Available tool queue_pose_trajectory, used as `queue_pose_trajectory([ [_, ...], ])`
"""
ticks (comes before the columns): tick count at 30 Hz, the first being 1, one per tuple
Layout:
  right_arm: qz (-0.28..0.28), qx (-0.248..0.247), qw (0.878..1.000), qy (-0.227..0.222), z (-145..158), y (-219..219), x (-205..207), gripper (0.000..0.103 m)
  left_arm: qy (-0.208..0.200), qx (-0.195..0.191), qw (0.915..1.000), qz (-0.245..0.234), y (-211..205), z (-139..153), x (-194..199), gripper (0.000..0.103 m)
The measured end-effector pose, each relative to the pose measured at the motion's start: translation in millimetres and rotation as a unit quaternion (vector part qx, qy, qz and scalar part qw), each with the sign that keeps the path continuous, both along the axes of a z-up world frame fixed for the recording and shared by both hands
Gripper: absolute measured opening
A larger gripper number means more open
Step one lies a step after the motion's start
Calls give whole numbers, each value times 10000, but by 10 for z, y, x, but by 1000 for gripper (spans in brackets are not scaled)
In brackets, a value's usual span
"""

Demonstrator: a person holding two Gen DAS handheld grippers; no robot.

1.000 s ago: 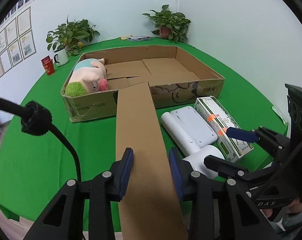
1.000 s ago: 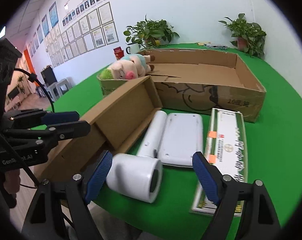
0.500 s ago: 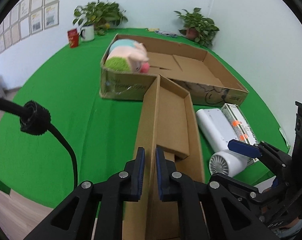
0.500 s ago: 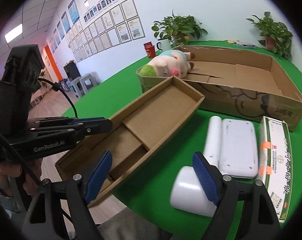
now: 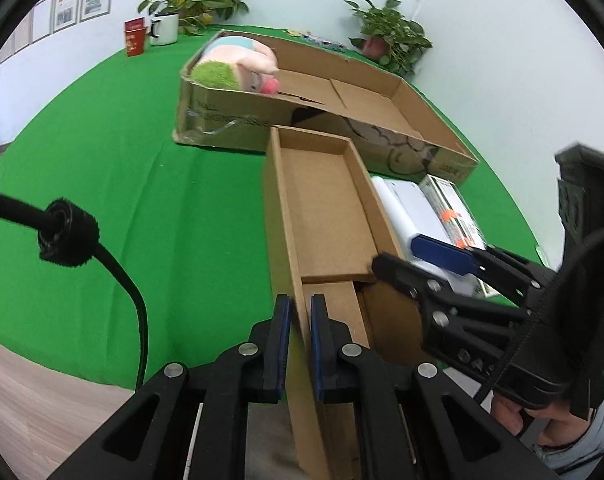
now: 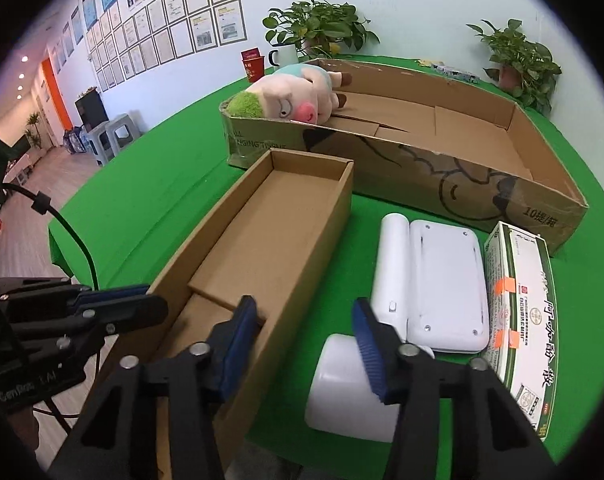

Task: Organize objects
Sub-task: 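Lift the cardboard tray with the left gripper while the right gripper grasps it too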

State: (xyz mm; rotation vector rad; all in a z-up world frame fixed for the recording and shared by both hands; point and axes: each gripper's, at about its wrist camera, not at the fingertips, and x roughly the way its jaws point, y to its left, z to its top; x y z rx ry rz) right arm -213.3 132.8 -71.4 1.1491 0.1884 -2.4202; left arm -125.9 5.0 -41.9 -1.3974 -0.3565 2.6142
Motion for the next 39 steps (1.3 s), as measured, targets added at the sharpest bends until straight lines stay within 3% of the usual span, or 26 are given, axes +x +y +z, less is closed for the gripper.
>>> queue_pose_trajectory([
  [4,108,21,9999,22,12,-62,18,16,16,133,9999,-49,-4,-21,-10,8],
  [8,50,176,9997,146,9,-153,26,15,12,437,9990,124,-126,-61,-62,9],
  [25,-272,161,9995,73,-1,-202,23,13,63,168,9995,246,-32,-47,13,9],
  [39,-312,109,9994,93,-19,-191,-41,11,8,208,9994,279,-70,-78,-83,10],
])
